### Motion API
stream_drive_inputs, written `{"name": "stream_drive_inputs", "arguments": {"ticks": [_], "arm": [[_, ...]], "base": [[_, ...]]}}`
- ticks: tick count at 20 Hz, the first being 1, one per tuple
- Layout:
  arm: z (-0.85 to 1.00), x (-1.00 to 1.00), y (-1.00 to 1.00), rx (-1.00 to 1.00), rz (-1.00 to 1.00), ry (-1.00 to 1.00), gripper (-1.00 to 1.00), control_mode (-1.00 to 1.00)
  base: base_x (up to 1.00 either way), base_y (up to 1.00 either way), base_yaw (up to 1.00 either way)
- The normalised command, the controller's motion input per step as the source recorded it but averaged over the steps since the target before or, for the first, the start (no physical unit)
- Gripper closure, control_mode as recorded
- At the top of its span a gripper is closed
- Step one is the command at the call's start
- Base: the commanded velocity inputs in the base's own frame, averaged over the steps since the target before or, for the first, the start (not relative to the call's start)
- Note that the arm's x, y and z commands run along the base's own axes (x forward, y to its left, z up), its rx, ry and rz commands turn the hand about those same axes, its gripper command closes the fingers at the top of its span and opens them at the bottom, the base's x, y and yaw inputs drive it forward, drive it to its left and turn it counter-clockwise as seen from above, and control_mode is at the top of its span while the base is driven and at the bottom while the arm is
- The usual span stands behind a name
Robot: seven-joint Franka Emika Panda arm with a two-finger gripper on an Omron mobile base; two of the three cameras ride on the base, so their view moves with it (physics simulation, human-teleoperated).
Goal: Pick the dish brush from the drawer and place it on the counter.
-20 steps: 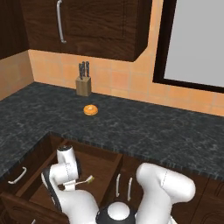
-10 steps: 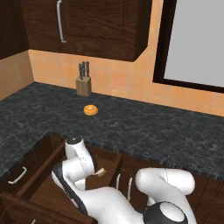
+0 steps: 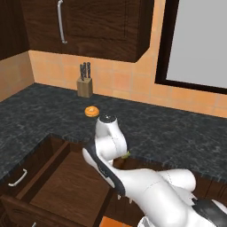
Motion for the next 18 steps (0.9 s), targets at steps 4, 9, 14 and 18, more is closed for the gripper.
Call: {"name": "stream_drive_inputs", "arguments": {"ticks": [4, 9, 14, 18], "arm": [[0.37, 0.51, -1.0, 0.17, 0.0, 0.0, 1.0, -1.0], [0.16, 0.55, -0.85, 0.01, -0.04, 0.19, 1.0, -1.0], [0.05, 0.52, -0.8, 0.0, -0.01, 0.02, 1.0, -1.0], [0.01, 0.5, -0.65, 0.0, 0.0, 0.0, 1.0, -1.0]], "base": [[0.0, 0.0, 0.0], [0.0, 0.0, 0.0], [0.0, 0.0, 0.0], [0.0, 0.0, 0.0]]}}
